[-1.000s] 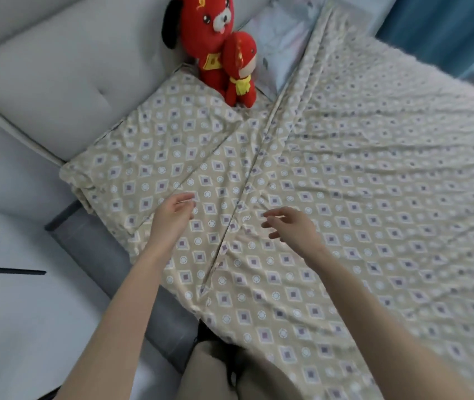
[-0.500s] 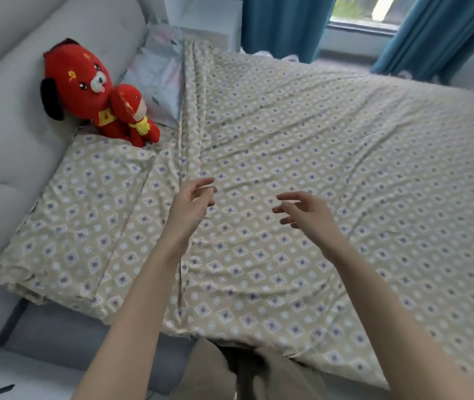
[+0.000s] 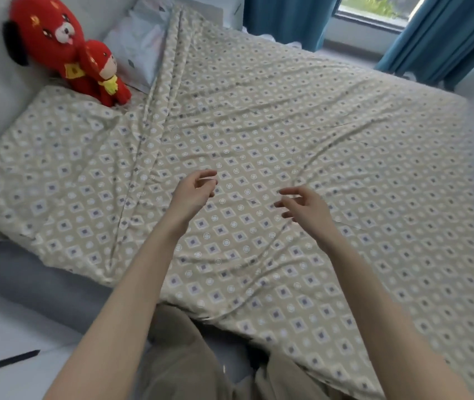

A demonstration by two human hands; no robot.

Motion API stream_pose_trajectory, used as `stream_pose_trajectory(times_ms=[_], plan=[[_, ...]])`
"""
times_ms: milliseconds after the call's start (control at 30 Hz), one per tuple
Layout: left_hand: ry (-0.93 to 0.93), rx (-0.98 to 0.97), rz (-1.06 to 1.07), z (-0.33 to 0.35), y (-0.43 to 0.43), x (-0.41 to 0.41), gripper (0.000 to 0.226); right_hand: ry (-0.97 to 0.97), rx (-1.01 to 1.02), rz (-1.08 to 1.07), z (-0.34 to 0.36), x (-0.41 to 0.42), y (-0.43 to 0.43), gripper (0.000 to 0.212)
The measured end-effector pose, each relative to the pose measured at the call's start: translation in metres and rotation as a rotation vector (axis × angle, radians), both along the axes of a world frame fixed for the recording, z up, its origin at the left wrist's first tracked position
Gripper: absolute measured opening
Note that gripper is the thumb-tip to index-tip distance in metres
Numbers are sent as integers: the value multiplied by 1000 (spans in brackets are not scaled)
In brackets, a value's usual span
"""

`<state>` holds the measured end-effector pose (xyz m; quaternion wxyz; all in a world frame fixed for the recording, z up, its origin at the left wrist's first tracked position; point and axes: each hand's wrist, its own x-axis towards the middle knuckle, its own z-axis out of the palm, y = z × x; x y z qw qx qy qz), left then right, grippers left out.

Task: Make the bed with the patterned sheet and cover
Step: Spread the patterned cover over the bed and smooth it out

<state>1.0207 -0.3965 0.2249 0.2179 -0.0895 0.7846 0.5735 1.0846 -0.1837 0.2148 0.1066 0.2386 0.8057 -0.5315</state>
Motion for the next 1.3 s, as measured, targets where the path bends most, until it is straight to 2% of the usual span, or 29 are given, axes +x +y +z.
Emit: stream_pose_trajectory(times_ms=[167,367,633,1033,1300], plan=[[-24,4,69,1,41,58,28,-32,31,88,3,48,51,22],[-48,-6,41,0,71,100,27,-45,45,87,1,94,82,23],[-30,27,122,0,118,168,27,-66,150,238,1,160,129,24],[6,8,345,-10,234,364,29,-59,181,540,-8,293,243,24],[20,1,389,-5,278,481,24,-60,184,588,4,394,294,24]])
